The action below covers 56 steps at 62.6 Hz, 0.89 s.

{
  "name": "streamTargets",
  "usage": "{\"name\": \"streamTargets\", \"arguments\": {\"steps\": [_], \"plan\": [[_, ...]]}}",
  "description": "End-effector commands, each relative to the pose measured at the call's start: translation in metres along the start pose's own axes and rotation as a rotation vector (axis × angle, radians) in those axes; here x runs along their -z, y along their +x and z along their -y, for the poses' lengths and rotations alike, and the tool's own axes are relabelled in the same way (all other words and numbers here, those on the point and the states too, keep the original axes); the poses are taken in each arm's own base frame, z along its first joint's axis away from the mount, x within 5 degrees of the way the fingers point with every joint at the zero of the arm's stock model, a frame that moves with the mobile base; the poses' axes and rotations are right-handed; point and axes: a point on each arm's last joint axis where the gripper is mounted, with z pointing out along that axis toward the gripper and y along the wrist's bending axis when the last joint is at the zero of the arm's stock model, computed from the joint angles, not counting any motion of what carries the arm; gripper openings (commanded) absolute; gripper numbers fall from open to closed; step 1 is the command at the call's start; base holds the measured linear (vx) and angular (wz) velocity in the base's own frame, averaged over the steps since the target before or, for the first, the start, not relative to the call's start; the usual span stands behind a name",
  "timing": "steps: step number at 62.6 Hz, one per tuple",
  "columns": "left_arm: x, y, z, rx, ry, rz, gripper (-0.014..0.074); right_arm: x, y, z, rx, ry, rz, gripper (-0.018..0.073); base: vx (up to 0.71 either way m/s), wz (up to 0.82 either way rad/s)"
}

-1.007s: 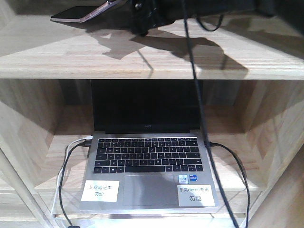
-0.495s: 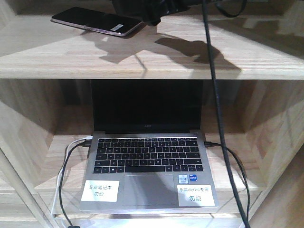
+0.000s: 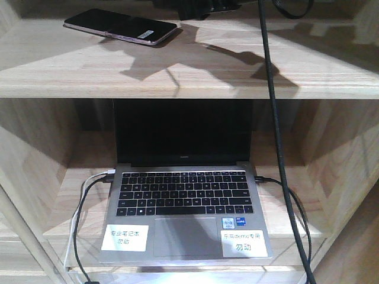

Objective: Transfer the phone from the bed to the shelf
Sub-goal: 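Withdraw the open right gripper away from the phone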

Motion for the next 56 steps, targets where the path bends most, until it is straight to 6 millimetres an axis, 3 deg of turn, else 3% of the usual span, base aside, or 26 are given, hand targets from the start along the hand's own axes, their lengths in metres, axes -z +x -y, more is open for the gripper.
{"name": "streamTargets", "arguments": {"steps": [1,7,24,56], "plan": [[0.001,-0.006,-0.001,0.01,-0.01,0.077,0.0001,0.027,-0.026,-0.009,0.021,0.034,0.115,0.0099,0.0,0.0],[0.001,-0.006,-0.001,0.01,-0.01,0.077,0.0001,0.028,-0.025,-0.011,0.023,0.016,0.102,-0.0016,0.0,0.0],[0.001,-0.006,-0.001,0.01,-0.01,0.077,0.0001,0.035,-0.021,-0.017,0.012,-0.008,0.033,-0.0006,0.0,0.0],[0.001,-0.006,-0.001,0.01,-0.01,0.077,0.0001,0.075,-0.035,-0.029,0.012,0.117,0.04,-0.0005,0.0,0.0]]}}
